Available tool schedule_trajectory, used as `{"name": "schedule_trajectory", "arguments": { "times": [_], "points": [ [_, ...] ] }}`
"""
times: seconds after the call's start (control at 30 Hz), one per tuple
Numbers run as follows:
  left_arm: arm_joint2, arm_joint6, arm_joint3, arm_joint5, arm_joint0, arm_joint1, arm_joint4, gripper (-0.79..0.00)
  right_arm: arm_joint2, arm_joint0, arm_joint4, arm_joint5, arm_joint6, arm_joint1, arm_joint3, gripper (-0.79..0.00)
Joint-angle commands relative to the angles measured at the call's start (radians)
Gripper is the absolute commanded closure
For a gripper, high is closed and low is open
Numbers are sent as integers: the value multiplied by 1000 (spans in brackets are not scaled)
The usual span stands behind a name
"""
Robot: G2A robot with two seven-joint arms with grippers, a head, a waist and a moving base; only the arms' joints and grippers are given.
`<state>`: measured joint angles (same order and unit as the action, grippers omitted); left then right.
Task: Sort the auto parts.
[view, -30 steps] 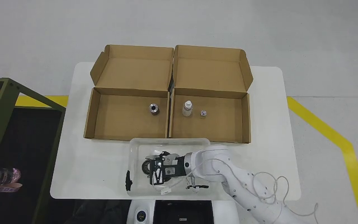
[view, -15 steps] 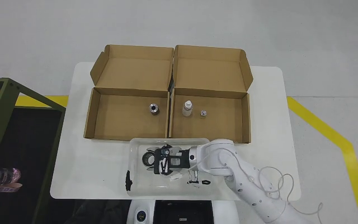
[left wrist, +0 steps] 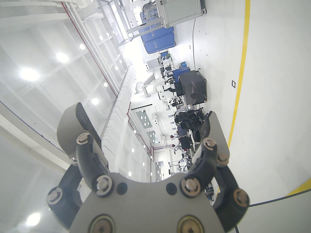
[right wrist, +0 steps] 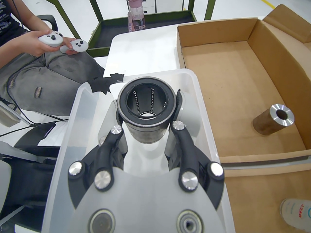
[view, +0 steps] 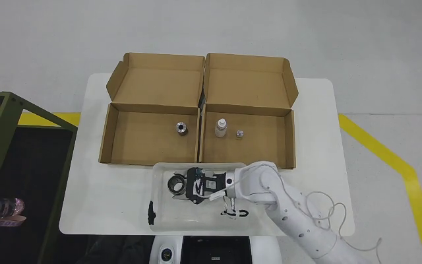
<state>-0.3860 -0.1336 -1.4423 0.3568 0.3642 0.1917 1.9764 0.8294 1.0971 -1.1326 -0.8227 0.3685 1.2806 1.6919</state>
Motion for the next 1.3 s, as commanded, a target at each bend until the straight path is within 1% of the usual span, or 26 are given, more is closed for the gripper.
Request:
{"name": "schedule_trajectory", "arguments": {
  "times": [0.0, 0.17, 0.33, 0.5, 0.73, 1.03, 1.27],
  "points": [
    [0, 0, 0, 0, 0, 0, 0, -785, 2, -1, 14, 0, -5, 0, 5, 0],
    [0, 0, 0, 0, 0, 0, 0, -785, 12, -13, 42, 31, -15, 0, 15, 0],
    [0, 0, 0, 0, 0, 0, 0, -785, 14, -51, 73, 80, -37, 9, 7, 0],
    [0, 0, 0, 0, 0, 0, 0, -785, 9, -101, 102, 135, -51, 22, -19, 0],
    [0, 0, 0, 0, 0, 0, 0, -785, -17, -173, 98, 216, -56, 43, -85, 0],
    [0, 0, 0, 0, 0, 0, 0, -785, -58, -252, 23, 298, -38, 69, -154, 0],
    [0, 0, 0, 0, 0, 0, 0, -785, -98, -286, -27, 308, 3, 85, -206, 0]
  ]
}}
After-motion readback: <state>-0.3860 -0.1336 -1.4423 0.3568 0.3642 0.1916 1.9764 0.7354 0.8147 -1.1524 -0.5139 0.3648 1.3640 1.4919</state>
